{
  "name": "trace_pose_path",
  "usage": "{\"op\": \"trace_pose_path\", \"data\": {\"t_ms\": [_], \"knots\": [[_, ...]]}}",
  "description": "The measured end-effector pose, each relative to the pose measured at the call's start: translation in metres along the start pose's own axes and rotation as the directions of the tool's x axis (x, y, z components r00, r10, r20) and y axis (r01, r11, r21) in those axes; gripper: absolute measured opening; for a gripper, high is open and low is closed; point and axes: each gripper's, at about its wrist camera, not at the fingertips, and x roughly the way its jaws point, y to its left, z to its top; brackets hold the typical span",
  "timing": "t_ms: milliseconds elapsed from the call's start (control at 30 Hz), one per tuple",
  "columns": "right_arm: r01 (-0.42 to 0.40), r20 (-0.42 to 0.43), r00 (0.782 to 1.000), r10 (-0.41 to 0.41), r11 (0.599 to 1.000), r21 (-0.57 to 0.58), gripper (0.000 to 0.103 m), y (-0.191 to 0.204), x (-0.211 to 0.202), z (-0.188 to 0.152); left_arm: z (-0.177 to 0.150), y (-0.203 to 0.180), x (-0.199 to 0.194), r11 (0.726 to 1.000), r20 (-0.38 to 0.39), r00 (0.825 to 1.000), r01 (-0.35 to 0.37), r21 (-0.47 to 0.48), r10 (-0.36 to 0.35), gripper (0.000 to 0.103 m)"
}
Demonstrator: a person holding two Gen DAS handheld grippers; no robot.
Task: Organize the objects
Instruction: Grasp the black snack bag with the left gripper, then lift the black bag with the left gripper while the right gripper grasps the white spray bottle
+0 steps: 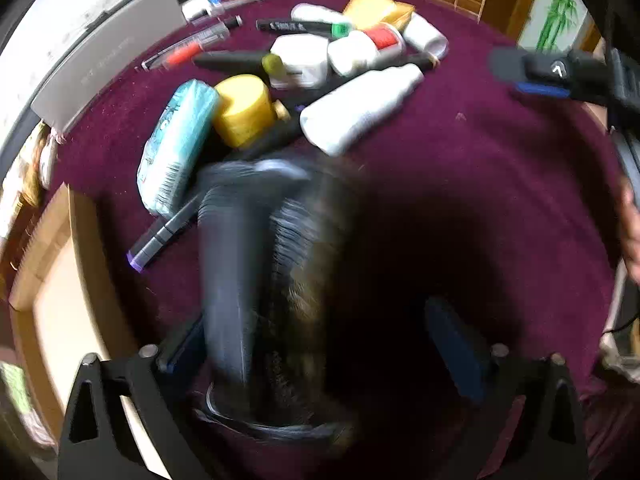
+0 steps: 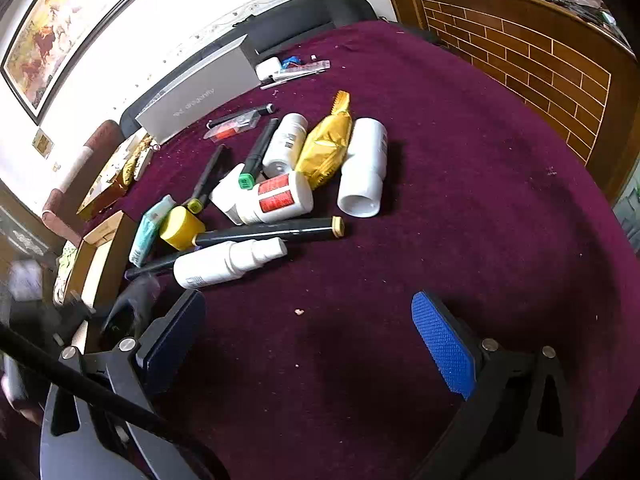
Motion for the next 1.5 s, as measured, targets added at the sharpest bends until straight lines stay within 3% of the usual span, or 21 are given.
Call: {"op": "trace_pose_path", "data": {"t_ms": [100,133,267,333,433,567,667,700,767,800,833,867,933,1033,1100,1167,1267,1367,1467,1500], "knots": [[-0.009,0.002,1.0,0.009,1.0,-0.007,0.103,0.004,-0.002,0.002,-0.012,-0.009,-0.012,0.991,0.01,0.991,0.131,-0.007,-0.131,0.076],[-0.013,0.003,1.0,0.013,1.0,-0.01,0.103,0.006,-0.002,0.002,-0.014,-0.011,-0.014,0.988,0.013,0.988,0.155,-0.014,-0.154,0.075],[-0.021,-0.01,1.0,0.021,1.0,-0.003,0.103,0.009,0.001,0.0,-0.006,-0.006,-0.011,0.989,0.042,0.996,0.079,-0.126,-0.074,0.076],[-0.029,-0.024,0.999,0.029,1.0,0.0,0.103,0.011,0.002,-0.002,0.001,0.008,-0.006,0.967,0.066,0.995,0.083,-0.239,-0.069,0.077],[-0.025,-0.023,0.999,0.025,1.0,-0.008,0.103,0.014,-0.003,-0.003,0.005,0.019,-0.006,0.919,0.128,0.987,0.136,-0.37,-0.095,0.079],[-0.031,-0.008,0.999,0.031,0.999,-0.013,0.103,0.014,-0.009,0.0,-0.005,0.025,-0.009,0.838,0.203,0.958,0.278,-0.469,-0.204,0.079],[-0.043,-0.002,0.999,0.043,0.999,-0.009,0.103,0.013,-0.01,0.0,-0.019,0.042,-0.013,0.748,0.256,0.934,0.353,-0.563,-0.249,0.079],[-0.05,-0.001,0.999,0.05,0.999,-0.003,0.103,0.013,-0.009,0.0,-0.023,0.051,-0.012,0.701,0.263,0.937,0.346,-0.623,-0.229,0.079],[-0.068,-0.003,0.998,0.068,0.998,0.008,0.103,0.012,-0.007,0.0,-0.014,0.057,-0.007,0.655,0.274,0.939,0.343,-0.673,-0.21,0.081],[-0.077,-0.004,0.997,0.077,0.997,0.013,0.103,0.011,-0.007,0.0,-0.008,0.056,-0.006,0.644,0.256,0.952,0.302,-0.703,-0.167,0.082],[-0.082,-0.004,0.997,0.082,0.997,0.014,0.103,0.011,-0.006,-0.001,-0.004,0.05,-0.003,0.655,0.24,0.961,0.27,-0.706,-0.138,0.083],[-0.085,-0.003,0.996,0.085,0.996,0.016,0.103,0.011,-0.007,-0.002,0.006,0.04,-0.001,0.701,0.193,0.98,0.173,-0.691,-0.051,0.084],[-0.093,-0.002,0.996,0.093,0.995,0.021,0.103,0.01,-0.007,-0.003,0.033,0.018,0.012,0.755,0.131,0.988,0.023,-0.655,0.084,0.084],[-0.109,0.009,0.994,0.109,0.994,0.027,0.103,0.006,-0.009,-0.004,0.034,-0.004,0.019,0.788,0.096,0.97,-0.122,-0.603,0.223,0.084],[-0.113,0.011,0.994,0.113,0.993,0.032,0.103,0.005,-0.008,-0.004,0.028,-0.016,0.022,0.824,0.114,0.95,-0.188,-0.535,0.291,0.076],[-0.118,0.017,0.993,0.117,0.992,0.039,0.103,0.003,-0.007,-0.004,0.016,-0.017,0.01,0.845,0.144,0.948,-0.177,-0.505,0.284,0.039],[-0.107,0.016,0.994,0.106,0.994,0.038,0.103,0.003,-0.004,-0.003,0.004,-0.008,-0.001,0.851,0.148,0.96,-0.132,-0.509,0.237,0.039],[-0.118,0.005,0.993,0.118,0.992,0.037,0.103,0.005,-0.001,-0.004,-0.012,0.001,-0.014,0.849,0.203,0.958,-0.068,-0.523,0.202,0.039],[-0.134,-0.005,0.991,0.134,0.991,0.031,0.103,0.008,-0.003,-0.006,-0.027,0.003,-0.038,0.836,0.286,0.945,0.024,-0.548,0.161,0.039],[-0.146,-0.003,0.989,0.146,0.989,0.032,0.103,0.008,-0.004,-0.006,-0.037,0.007,-0.051,0.827,0.33,0.931,0.059,-0.558,0.156,0.039]]}}
